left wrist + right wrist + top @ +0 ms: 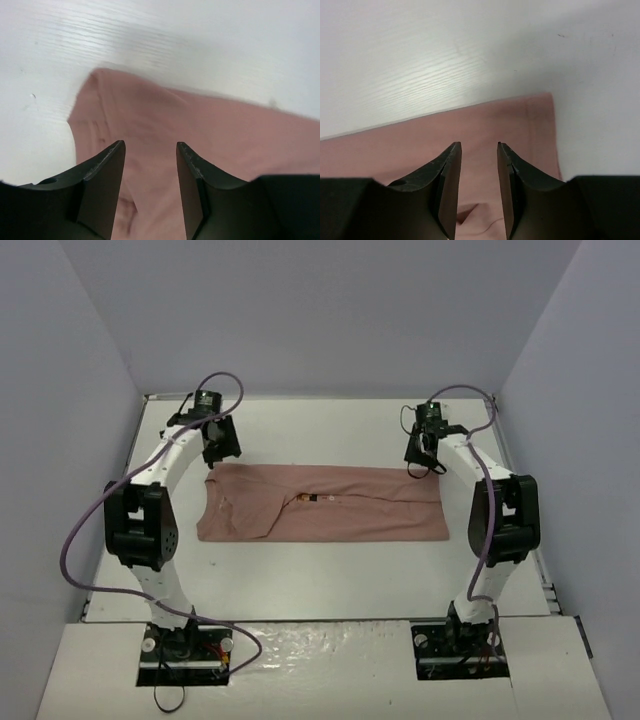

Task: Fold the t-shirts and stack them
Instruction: Fold the other side of the tshirt into a rectangle

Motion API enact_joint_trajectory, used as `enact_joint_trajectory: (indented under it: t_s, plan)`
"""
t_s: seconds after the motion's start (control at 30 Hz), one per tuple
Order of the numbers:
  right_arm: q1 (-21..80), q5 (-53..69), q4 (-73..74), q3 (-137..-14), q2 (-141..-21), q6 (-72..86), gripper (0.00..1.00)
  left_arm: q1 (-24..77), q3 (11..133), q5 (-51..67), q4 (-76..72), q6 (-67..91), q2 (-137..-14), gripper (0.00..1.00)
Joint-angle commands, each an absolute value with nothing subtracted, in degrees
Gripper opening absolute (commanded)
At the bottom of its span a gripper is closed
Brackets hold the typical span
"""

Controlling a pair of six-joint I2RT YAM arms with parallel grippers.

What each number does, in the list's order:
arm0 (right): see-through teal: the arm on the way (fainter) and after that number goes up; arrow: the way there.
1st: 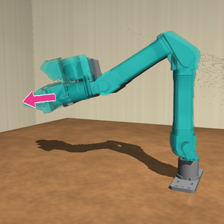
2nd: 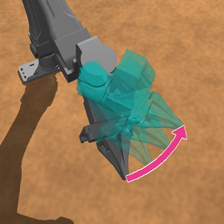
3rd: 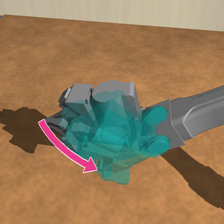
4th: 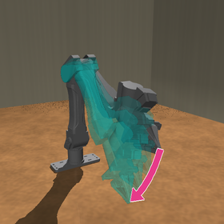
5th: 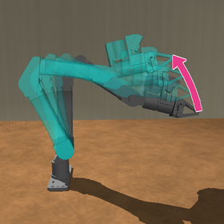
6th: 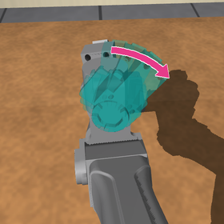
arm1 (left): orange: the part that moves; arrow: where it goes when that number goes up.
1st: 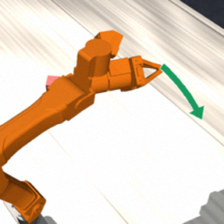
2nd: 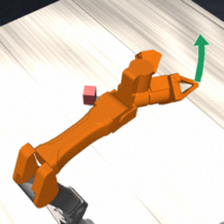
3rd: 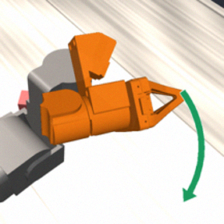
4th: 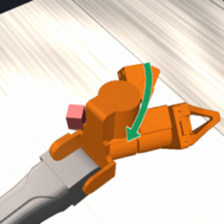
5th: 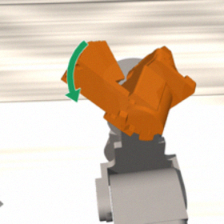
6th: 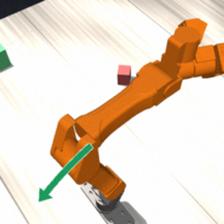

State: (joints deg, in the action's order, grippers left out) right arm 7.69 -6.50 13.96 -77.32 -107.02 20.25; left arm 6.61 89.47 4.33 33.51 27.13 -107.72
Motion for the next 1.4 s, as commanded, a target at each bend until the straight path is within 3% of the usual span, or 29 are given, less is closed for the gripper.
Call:
enact_joint_trajectory:
  t_s: [0.0,0.23,0.6,0.7,0.73,0.77,0.83,1.07,1.37]
  plan:
    - [10.51,-5.33,13.27,-74.84,-95.51,20.93,0.32,21.05,84.71,-3.89,33.71,20.20,-92.72,0.42]
    - [10.72,-3.40,13.27,-65.39,-85.20,21.83,0.33,33.89,75.55,-13.71,36.50,20.42,-95.69,0.42]
    - [10.55,-2.11,13.27,-56.05,-77.59,23.38,0.34,35.60,74.72,-14.52,36.84,22.23,-106.54,0.41]
    - [10.47,-2.29,13.36,-54.56,-76.15,23.47,0.34,35.58,76.15,-17.12,38.63,21.25,-107.29,0.27]
    - [10.54,-2.29,13.36,-54.34,-75.72,23.47,0.34,35.44,77.23,-18.48,39.78,20.32,-107.15,0.15]
    - [10.55,-2.21,13.36,-53.96,-75.53,23.47,0.34,34.92,77.84,-18.92,40.90,19.64,-106.42,0.10]
    - [10.51,-2.15,13.36,-53.66,-75.19,23.55,0.34,32.98,79.42,-18.22,41.40,17.60,-104.13,0.06]
    - [10.55,-1.50,13.27,-53.79,-76.31,23.54,0.34,24.73,84.95,-14.65,41.82,12.03,-102.80,0.07]
    - [10.58,-0.53,13.27,-54.34,-77.95,23.55,0.34,19.51,93.18,-11.20,43.18,8.53,-107.69,0.32]
